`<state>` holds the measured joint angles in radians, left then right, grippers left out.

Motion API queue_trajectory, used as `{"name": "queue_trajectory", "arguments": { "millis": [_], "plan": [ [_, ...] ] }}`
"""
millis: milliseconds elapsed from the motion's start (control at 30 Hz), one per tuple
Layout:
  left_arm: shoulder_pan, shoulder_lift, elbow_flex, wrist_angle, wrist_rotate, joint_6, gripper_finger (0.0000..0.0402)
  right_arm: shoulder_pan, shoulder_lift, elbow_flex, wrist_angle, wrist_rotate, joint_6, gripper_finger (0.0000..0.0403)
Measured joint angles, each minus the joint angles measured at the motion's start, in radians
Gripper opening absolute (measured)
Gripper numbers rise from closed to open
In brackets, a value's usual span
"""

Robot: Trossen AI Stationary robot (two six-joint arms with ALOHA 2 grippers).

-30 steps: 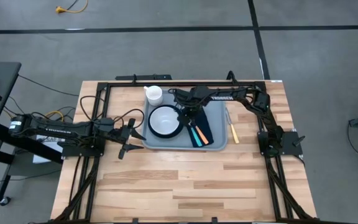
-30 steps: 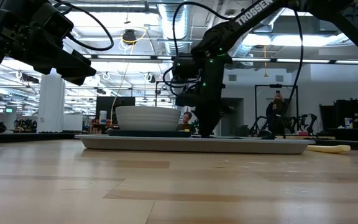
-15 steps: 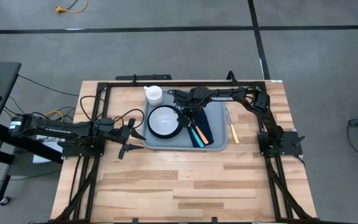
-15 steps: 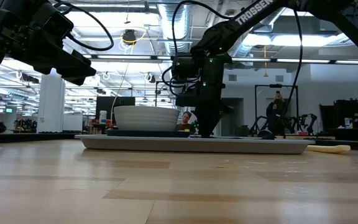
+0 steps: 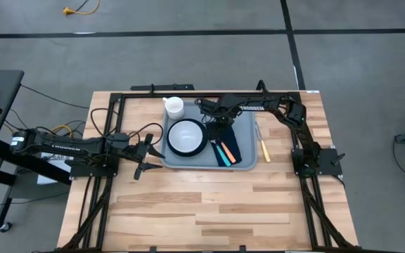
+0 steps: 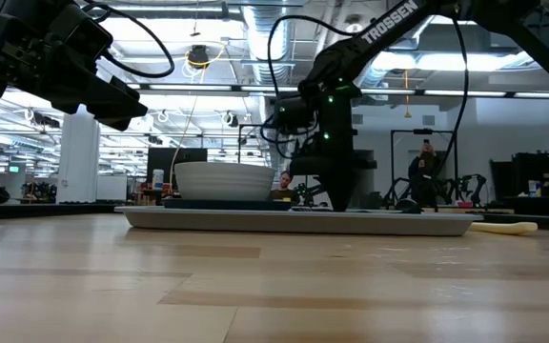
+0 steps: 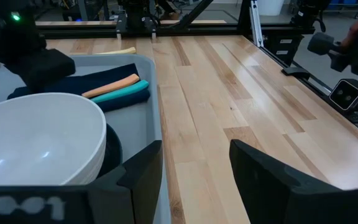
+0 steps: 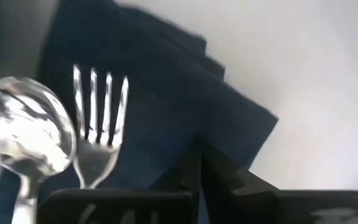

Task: Set up tray
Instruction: Adjust the blue napkin on the gray tray

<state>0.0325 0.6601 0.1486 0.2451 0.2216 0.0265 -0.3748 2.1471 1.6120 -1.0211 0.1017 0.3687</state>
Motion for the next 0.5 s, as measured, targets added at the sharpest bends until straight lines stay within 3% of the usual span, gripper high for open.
{"name": "queue_trajectory", "arguments": {
  "millis": [500],
  "plan": [
    [0.000,0.000,0.000,0.000,0.000,0.000,0.0176,-0.031,0.001,-0.049,-0.004,0.060,0.099,0.0000]
  ]
}}
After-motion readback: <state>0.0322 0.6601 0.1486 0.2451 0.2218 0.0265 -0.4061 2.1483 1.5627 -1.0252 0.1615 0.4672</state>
